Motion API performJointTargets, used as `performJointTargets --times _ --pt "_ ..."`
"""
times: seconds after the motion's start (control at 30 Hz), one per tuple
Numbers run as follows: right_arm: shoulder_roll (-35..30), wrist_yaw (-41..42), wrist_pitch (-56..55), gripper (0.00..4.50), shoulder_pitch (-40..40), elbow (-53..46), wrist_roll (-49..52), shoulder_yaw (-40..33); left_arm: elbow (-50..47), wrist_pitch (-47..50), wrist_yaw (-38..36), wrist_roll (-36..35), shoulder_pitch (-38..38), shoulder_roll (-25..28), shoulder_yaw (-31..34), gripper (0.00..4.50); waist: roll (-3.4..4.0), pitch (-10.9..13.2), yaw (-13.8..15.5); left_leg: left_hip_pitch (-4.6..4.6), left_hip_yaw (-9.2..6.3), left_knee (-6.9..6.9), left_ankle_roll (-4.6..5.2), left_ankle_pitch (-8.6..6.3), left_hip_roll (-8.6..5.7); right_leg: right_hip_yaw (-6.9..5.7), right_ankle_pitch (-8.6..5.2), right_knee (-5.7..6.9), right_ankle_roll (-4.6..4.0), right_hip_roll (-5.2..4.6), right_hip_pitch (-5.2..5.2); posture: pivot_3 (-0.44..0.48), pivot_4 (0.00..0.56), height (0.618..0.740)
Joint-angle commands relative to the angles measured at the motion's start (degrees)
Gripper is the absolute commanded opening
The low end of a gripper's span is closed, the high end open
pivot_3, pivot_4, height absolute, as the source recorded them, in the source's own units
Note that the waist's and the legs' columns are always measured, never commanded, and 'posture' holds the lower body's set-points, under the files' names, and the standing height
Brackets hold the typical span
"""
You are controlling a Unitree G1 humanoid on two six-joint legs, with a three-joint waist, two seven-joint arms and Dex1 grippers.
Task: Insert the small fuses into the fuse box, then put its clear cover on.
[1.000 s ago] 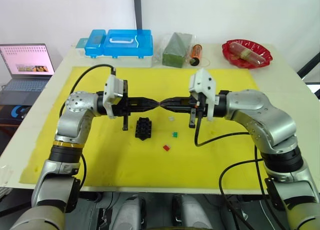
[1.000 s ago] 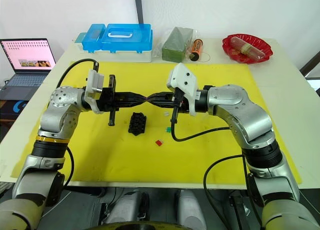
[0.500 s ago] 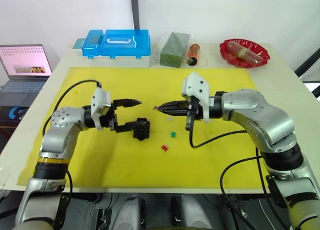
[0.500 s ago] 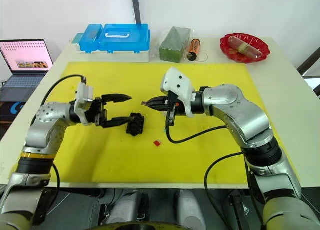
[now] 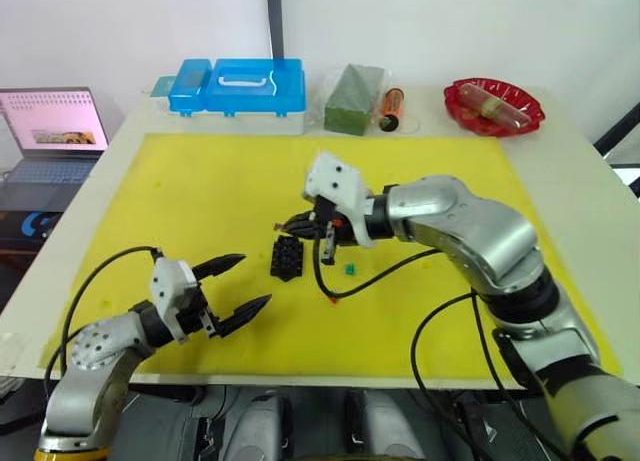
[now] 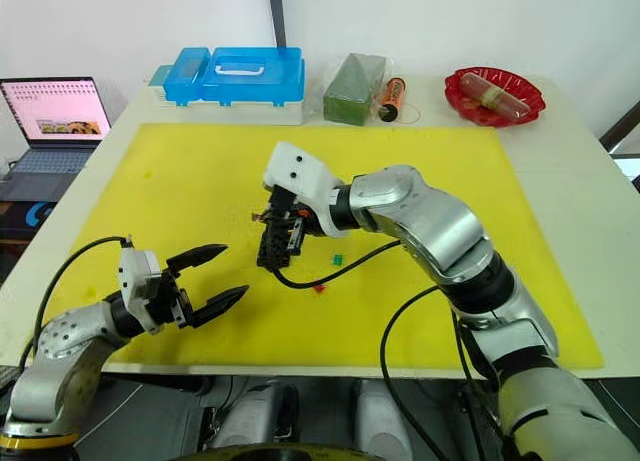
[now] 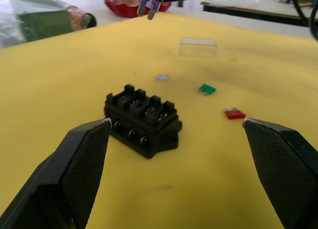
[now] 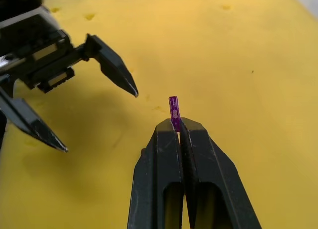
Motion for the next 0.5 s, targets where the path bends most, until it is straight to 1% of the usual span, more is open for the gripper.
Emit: performJointTargets --times 0.03,0.17,0.3,0.5 --pt "-1.71 2.3 6.8 0.0 -5.09 0.5 2.1 2.54 0.45 -4.79 2.21 2.62 -0.28 -2.07 -1.92 4.46 0.01 0.01 0.05 0.0 0.01 0.0 0.0 0.0 -0.03 0.0 0.0 -0.01 -0.01 -0.04 0.01 0.0 0.15 0.74" --pt "-3.96 5.26 8.61 0.0 -9.51 4.29 1.5 8.62 2.46 -6.29 3.96 3.74 -1.81 -4.28 -4.23 4.46 0.01 0.01 -0.31 -0.02 0.07 -0.02 0.0 -0.01 -0.07 0.0 -0.01 -0.07 -0.02 -0.13 -0.01 0.0 0.15 0.74" --pt "-2.84 5.02 9.85 0.0 -10.95 6.69 1.68 8.76 3.44 -5.98 6.32 3.33 -2.07 -5.41 -4.19 4.46 0.03 0.02 -0.52 -0.04 0.08 -0.07 0.0 -0.01 -0.06 0.0 -0.01 -0.06 -0.02 -0.13 -0.07 0.0 0.15 0.74" --pt "-1.28 4.46 9.53 0.0 -10.65 8.04 1.17 10.03 2.86 -6.16 6.89 3.58 -1.65 -5.5 -5.75 4.46 0.04 0.02 -0.52 -0.07 0.11 -0.12 0.0 -0.01 -0.06 0.0 -0.01 -0.04 -0.02 -0.13 -0.14 0.0 0.15 0.74"
